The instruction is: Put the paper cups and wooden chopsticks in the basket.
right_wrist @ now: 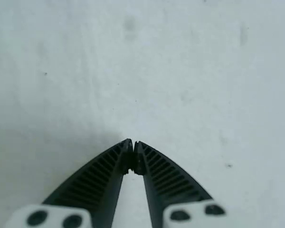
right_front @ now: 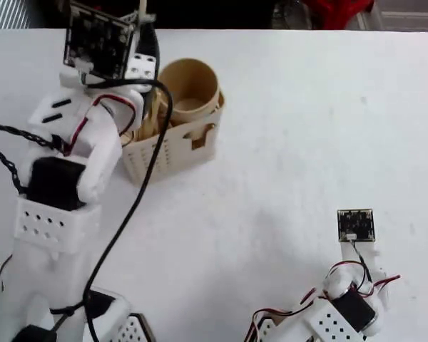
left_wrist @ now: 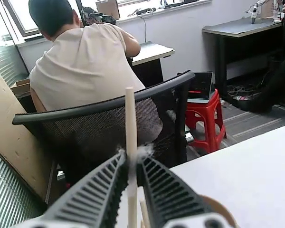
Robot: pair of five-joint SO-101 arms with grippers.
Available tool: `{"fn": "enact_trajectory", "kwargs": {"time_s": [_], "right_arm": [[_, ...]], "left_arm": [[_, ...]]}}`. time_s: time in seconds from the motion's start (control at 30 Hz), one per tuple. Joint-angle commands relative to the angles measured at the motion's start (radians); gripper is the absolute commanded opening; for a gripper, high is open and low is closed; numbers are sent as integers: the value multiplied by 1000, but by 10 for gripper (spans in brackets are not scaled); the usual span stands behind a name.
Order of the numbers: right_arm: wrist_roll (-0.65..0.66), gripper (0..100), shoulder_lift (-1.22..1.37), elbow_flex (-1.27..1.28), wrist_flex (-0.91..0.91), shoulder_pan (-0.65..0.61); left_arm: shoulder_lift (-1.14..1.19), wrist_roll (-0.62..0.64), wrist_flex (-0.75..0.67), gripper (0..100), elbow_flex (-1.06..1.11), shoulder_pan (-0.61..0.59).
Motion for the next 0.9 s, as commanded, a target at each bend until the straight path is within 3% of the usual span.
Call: {"fn": "enact_trajectory", "kwargs": {"time_s": [0.0,0.2,0.4,0.5,0.67,0.87], "right_arm": [[5,17,-15,9,8,-10],[5,17,-15,9,8,-10],[5,17,-15,9,8,-10],[5,18,-15,9,8,-10],[5,18,-16,9,7,-19],[0,19,-16,-26,-35,-217]], "left_arm": [[-99,12,-163,28,227,-16],[-131,14,-221,142,359,-38],[-159,127,-209,138,322,-148],[-185,133,-110,138,221,-188],[-191,132,176,138,-54,-255],[134,92,434,138,-176,-538]]}}
